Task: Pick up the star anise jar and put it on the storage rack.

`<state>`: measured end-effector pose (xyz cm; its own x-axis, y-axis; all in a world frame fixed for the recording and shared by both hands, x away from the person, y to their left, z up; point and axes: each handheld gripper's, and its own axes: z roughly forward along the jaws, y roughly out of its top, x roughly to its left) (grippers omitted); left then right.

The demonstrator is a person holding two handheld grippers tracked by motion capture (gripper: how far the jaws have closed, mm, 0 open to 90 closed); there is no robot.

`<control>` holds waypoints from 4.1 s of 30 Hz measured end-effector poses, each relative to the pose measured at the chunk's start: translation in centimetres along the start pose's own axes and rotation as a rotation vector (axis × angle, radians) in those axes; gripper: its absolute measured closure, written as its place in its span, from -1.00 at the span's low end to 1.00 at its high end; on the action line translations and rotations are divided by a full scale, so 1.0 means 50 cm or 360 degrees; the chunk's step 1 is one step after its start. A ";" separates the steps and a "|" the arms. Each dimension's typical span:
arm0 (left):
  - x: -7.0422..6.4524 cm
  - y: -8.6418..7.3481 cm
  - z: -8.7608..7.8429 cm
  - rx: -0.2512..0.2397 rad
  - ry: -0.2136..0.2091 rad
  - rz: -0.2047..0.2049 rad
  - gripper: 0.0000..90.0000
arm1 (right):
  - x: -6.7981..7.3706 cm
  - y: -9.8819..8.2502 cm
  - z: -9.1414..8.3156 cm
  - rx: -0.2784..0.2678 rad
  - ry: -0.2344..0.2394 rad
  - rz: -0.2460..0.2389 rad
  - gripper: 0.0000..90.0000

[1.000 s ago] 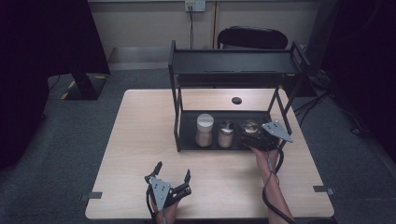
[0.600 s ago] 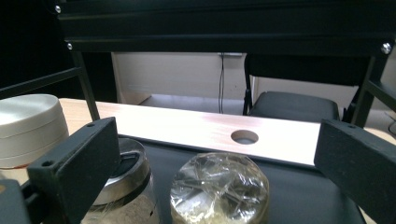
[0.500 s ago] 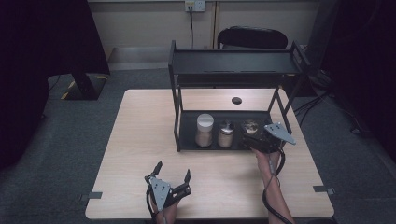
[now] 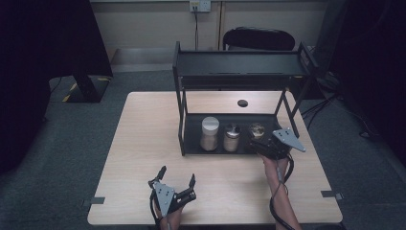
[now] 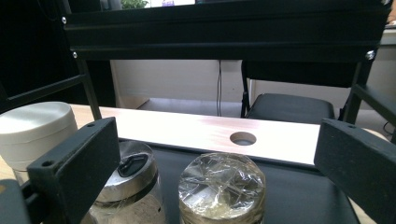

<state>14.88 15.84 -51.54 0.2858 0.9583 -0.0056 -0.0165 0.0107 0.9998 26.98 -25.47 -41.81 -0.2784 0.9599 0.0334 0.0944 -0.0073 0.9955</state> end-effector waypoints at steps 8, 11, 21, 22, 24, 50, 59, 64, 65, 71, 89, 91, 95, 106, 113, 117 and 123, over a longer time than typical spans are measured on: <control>0.000 0.000 0.000 0.0000 0.0001 0.0000 -0.99 | 0.005 0.006 -0.015 -0.0019 -0.0004 -0.0012 -0.98; 0.000 0.000 0.000 0.0001 0.0002 0.0000 -0.99 | 0.005 0.006 -0.020 -0.0031 -0.0011 -0.0007 -0.99; -0.001 0.000 0.000 0.0001 0.0003 0.0000 -0.99 | 0.002 -0.003 -0.045 -0.0044 -0.0029 -0.0010 -0.99; -0.001 0.000 0.000 0.0001 0.0003 0.0000 -0.99 | 0.002 -0.004 -0.048 -0.0045 -0.0030 -0.0010 -0.99; -0.001 0.000 0.000 0.0001 0.0004 0.0000 -0.99 | 0.003 -0.006 -0.052 -0.0049 -0.0032 -0.0012 -0.99; -0.001 0.000 0.000 0.0001 0.0003 0.0000 -0.99 | 0.014 -0.026 -0.107 -0.0111 -0.0081 -0.0004 -0.98; -0.001 0.000 0.000 0.0001 0.0003 0.0000 -0.99 | 0.028 -0.035 -0.120 -0.0112 -0.0076 -0.0046 -0.98; 0.000 0.000 0.000 0.0001 -0.0003 0.0000 -0.99 | 0.033 -0.043 -0.129 -0.0113 -0.0072 -0.0033 -0.98; 0.001 0.000 0.000 0.0002 -0.0007 0.0001 -0.99 | 0.034 -0.045 -0.131 -0.0113 -0.0070 -0.0031 -0.98; 0.002 0.000 0.000 0.0002 -0.0010 0.0001 -0.99 | 0.035 -0.052 -0.139 -0.0102 -0.0069 -0.0037 -0.98; 0.002 0.000 0.000 0.0002 -0.0009 0.0000 -0.99 | 0.053 -0.072 -0.181 -0.0147 -0.0073 -0.0034 -0.98; 0.002 0.001 0.000 0.0002 -0.0009 0.0000 -0.99 | 0.054 -0.076 -0.186 -0.0139 -0.0072 -0.0036 -0.98; 0.002 0.000 0.000 0.0002 -0.0009 0.0001 -0.99 | 0.056 -0.084 -0.197 -0.0135 -0.0076 -0.0032 -0.98; 0.002 0.000 0.000 0.0002 -0.0009 0.0001 -0.99 | 0.062 -0.102 -0.219 -0.0116 -0.0095 -0.0025 -0.98; 0.002 0.000 0.000 0.0001 -0.0009 0.0001 -0.99 | 0.063 -0.117 -0.230 -0.0110 -0.0109 -0.0005 -0.98; 0.002 0.000 0.000 0.0002 -0.0009 0.0001 -0.99 | 0.065 -0.126 -0.233 -0.0101 -0.0114 -0.0014 -0.98; 0.002 0.000 0.000 0.0002 -0.0009 0.0001 -0.99 | 0.067 -0.138 -0.236 -0.0082 -0.0116 -0.0011 -0.98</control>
<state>14.91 15.93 -51.52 0.2911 0.9567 -0.0048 -0.0157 0.0099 0.9998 14.13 -25.49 -47.54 -0.2086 0.9778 0.0217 0.0425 -0.0131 0.9990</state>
